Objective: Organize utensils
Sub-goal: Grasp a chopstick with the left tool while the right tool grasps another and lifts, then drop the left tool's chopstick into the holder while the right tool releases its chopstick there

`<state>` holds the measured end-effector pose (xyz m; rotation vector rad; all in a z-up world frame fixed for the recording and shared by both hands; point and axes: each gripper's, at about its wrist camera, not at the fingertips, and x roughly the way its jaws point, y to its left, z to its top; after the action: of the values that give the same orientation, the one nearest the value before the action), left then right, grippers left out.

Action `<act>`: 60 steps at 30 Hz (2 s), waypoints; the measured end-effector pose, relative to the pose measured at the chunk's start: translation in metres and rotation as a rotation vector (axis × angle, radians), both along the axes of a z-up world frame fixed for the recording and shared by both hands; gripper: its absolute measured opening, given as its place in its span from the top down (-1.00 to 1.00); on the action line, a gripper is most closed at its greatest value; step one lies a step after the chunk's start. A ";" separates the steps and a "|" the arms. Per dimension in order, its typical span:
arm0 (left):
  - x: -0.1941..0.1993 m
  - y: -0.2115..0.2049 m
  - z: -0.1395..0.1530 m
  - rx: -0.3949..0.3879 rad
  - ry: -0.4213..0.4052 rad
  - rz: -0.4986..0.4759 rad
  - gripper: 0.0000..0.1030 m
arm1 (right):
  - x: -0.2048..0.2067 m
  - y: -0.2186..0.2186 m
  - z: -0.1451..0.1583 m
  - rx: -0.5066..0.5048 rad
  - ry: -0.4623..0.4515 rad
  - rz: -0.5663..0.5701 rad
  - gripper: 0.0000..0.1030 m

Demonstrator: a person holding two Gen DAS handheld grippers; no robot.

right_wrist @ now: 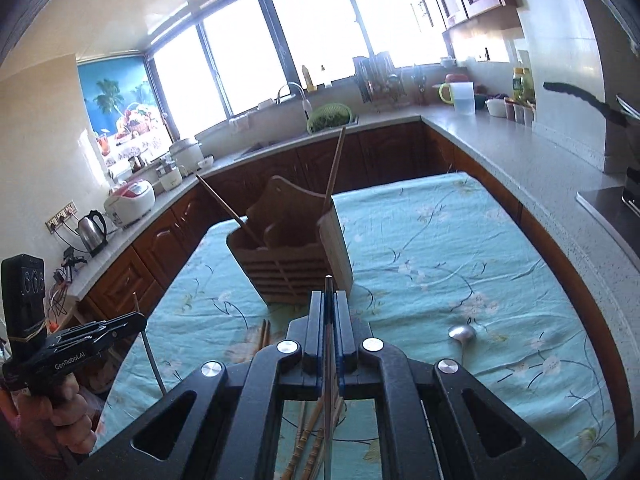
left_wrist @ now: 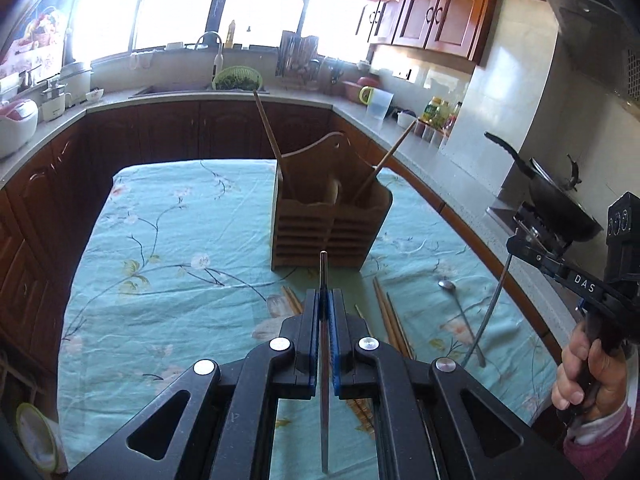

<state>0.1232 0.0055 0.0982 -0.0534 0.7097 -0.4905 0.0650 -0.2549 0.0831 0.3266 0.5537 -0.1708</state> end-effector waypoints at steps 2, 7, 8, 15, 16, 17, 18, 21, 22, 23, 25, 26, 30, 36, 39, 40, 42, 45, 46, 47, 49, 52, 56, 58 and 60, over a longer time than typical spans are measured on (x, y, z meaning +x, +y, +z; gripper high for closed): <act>-0.009 0.008 0.010 -0.017 -0.025 0.003 0.95 | -0.002 0.001 0.013 -0.012 -0.031 0.004 0.93; -0.019 0.018 0.026 -0.042 -0.075 0.012 0.95 | 0.004 0.001 0.033 -0.036 -0.080 0.011 0.93; -0.020 0.019 0.029 -0.045 -0.082 0.011 0.95 | 0.006 0.001 0.035 -0.040 -0.085 0.010 0.93; -0.011 0.017 0.040 -0.054 -0.129 0.015 0.95 | 0.026 -0.006 0.044 -0.034 -0.114 0.012 0.92; -0.009 0.016 0.042 -0.058 -0.137 0.018 0.95 | 0.030 -0.007 0.045 -0.030 -0.121 0.012 0.92; -0.004 0.015 0.044 -0.061 -0.145 0.021 0.95 | 0.033 -0.008 0.048 -0.029 -0.130 0.010 0.92; 0.000 0.014 0.047 -0.063 -0.155 0.024 0.95 | 0.036 -0.010 0.051 -0.030 -0.140 0.006 0.92; 0.015 0.010 0.059 -0.076 -0.196 0.035 0.95 | 0.051 -0.016 0.063 -0.026 -0.180 -0.007 0.92; 0.020 0.009 0.064 -0.084 -0.212 0.036 0.95 | 0.057 -0.018 0.068 -0.028 -0.196 -0.015 0.92; 0.025 0.008 0.069 -0.090 -0.233 0.040 0.95 | 0.062 -0.019 0.073 -0.030 -0.210 -0.020 0.92; 0.035 0.005 0.081 -0.104 -0.273 0.048 0.95 | 0.074 -0.022 0.083 -0.035 -0.244 -0.032 0.92; 0.041 0.003 0.085 -0.109 -0.293 0.055 0.95 | 0.079 -0.024 0.088 -0.037 -0.261 -0.041 0.92; 0.072 -0.004 0.091 -0.132 -0.332 0.082 0.95 | 0.106 -0.035 0.096 -0.031 -0.300 -0.082 0.92; 0.122 -0.012 0.051 -0.173 -0.310 0.157 0.95 | 0.139 -0.046 0.068 -0.024 -0.266 -0.131 0.92; 0.142 -0.017 0.020 -0.194 -0.262 0.183 0.95 | 0.149 -0.049 0.040 0.002 -0.222 -0.133 0.92; 0.147 -0.020 0.010 -0.193 -0.245 0.191 0.95 | 0.152 -0.050 0.031 0.011 -0.207 -0.133 0.92; 0.157 -0.025 -0.009 -0.188 -0.208 0.199 0.95 | 0.156 -0.052 0.014 0.033 -0.186 -0.126 0.92; 0.172 -0.030 -0.032 -0.186 -0.158 0.203 0.95 | 0.160 -0.053 -0.006 0.052 -0.151 -0.125 0.92; 0.175 -0.033 -0.040 -0.181 -0.143 0.205 0.94 | 0.161 -0.053 -0.012 0.057 -0.140 -0.126 0.92; 0.180 -0.035 -0.043 -0.180 -0.131 0.202 0.94 | 0.162 -0.053 -0.016 0.062 -0.131 -0.123 0.92; 0.187 -0.040 -0.050 -0.170 -0.115 0.197 0.93 | 0.163 -0.055 -0.022 0.070 -0.118 -0.124 0.92; 0.197 -0.042 -0.048 -0.161 -0.106 0.192 0.93 | 0.162 -0.059 -0.024 0.077 -0.119 -0.124 0.91; 0.204 -0.045 -0.043 -0.146 -0.102 0.187 0.92 | 0.164 -0.059 -0.022 0.073 -0.109 -0.123 0.91; 0.202 -0.045 -0.038 -0.139 -0.107 0.189 0.92 | 0.166 -0.058 -0.022 0.078 -0.108 -0.122 0.91; 0.202 -0.045 -0.036 -0.135 -0.107 0.190 0.91 | 0.166 -0.058 -0.022 0.089 -0.107 -0.119 0.87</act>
<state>0.3251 -0.0395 0.0621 -0.2181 0.5600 -0.3562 0.2311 -0.3126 0.0609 0.4530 0.4366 -0.2425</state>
